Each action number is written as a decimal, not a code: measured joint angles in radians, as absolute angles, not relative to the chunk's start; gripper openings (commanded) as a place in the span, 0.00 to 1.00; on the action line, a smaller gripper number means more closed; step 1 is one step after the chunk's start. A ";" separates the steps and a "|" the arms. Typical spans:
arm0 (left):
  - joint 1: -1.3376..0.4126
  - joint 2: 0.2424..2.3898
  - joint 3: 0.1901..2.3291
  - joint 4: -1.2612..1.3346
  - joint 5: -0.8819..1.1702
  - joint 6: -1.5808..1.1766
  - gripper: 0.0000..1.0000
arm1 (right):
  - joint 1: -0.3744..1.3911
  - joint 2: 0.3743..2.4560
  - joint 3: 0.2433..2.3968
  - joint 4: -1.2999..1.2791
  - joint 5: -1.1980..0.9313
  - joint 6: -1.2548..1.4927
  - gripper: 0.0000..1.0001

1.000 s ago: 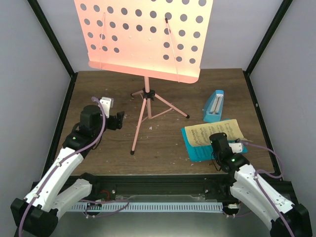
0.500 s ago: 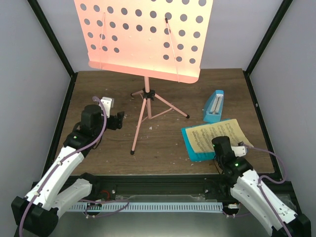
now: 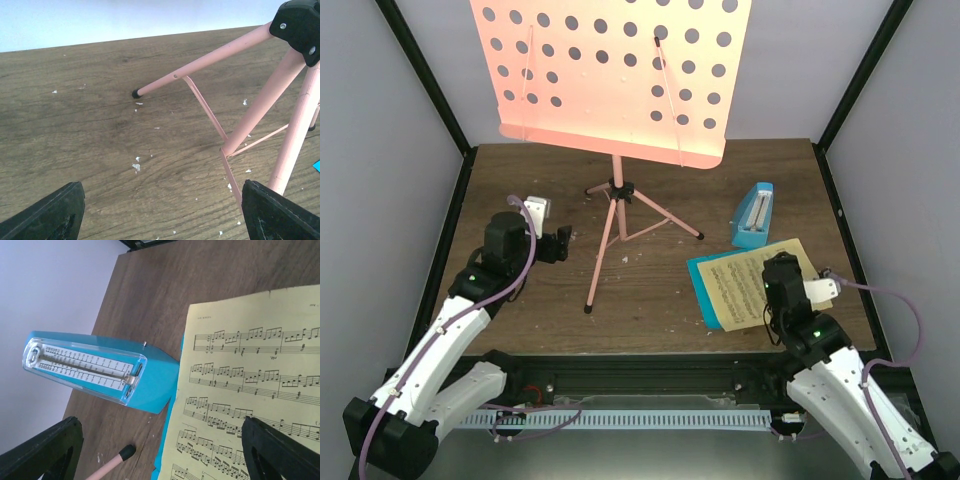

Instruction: Pack up the instrument practice props

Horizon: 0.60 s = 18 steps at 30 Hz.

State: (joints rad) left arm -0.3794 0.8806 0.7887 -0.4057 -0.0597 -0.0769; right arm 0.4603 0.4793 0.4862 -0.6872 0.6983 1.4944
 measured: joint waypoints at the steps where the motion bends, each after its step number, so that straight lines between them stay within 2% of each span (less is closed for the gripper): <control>1: -0.379 0.881 0.789 -0.406 -0.060 -0.077 0.87 | 0.460 0.479 0.491 -0.687 0.701 1.476 0.88; 5: -0.379 0.884 0.789 -0.405 -0.059 -0.077 0.87 | 0.460 0.477 0.493 -0.681 0.688 1.401 0.94; 10: -0.379 0.886 0.788 -0.405 -0.054 -0.077 0.88 | 0.460 0.505 0.480 -0.558 0.583 1.180 0.99; 18: -0.379 0.924 0.788 -0.393 0.088 -0.109 0.88 | 0.460 0.748 0.567 -0.384 0.285 0.827 1.00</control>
